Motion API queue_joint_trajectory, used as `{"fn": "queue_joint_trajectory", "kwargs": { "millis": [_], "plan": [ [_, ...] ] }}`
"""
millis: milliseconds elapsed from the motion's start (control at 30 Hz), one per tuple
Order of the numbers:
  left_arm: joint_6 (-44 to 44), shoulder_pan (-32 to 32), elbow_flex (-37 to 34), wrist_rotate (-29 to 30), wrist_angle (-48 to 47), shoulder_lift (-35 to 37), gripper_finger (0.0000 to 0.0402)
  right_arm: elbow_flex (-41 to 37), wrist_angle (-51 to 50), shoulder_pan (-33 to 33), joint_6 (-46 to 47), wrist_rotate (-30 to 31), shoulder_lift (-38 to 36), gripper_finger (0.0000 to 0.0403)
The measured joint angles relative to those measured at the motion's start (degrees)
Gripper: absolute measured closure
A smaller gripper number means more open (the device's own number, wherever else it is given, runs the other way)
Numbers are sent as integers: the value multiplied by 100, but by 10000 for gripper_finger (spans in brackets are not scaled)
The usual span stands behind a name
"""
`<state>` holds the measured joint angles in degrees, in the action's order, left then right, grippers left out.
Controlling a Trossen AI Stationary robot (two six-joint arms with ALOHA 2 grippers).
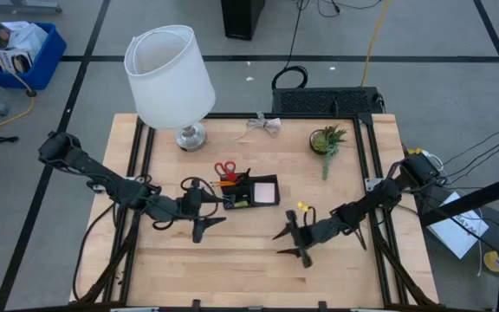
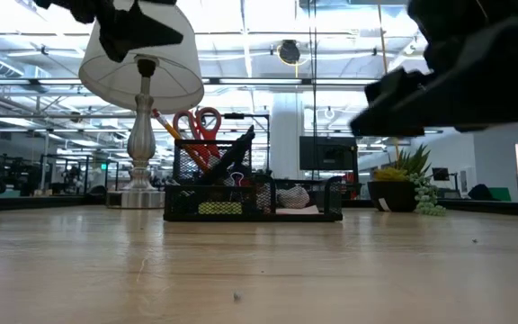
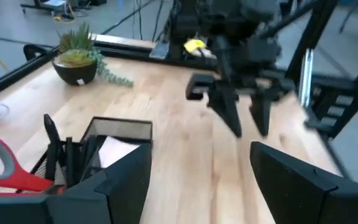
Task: Pick and place office supplies into organizer
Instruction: Return to Home Position
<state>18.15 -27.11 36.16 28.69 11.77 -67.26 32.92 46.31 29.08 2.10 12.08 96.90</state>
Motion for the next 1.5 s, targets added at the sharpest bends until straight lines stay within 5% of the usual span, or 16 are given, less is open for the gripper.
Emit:
{"fn": "queue_joint_trajectory", "kwargs": {
  "millis": [167, 367, 667, 767, 900, 1167, 1500],
  "plan": [
    [-178, -44, -218, 19, 474, -268, 128, -871, 1393, -106, 126, -182, 0, 205],
    [-664, -44, -978, -68, 2562, -1062, 128, -1535, 2680, -242, 107, -181, 0, 206],
    [-1018, -26, -1896, -338, 4492, -1534, 128, -1903, 2846, -385, -23, -184, -222, 205],
    [-1049, -95, -2277, -758, 5248, -1536, 128, -2114, 2844, -493, -115, -184, -566, 205],
    [-1192, -292, -2761, -531, 5981, -1527, 128, -2504, 2789, -592, -174, -180, -1275, 208],
    [-1230, -400, -3381, 49, 6425, -1057, 128, -2746, 1231, -645, -285, -314, -2846, 207],
    [-1484, 136, -3564, -713, 5399, 521, 128, -2446, -1031, -1396, -537, -915, -4706, 210]
  ]
}}
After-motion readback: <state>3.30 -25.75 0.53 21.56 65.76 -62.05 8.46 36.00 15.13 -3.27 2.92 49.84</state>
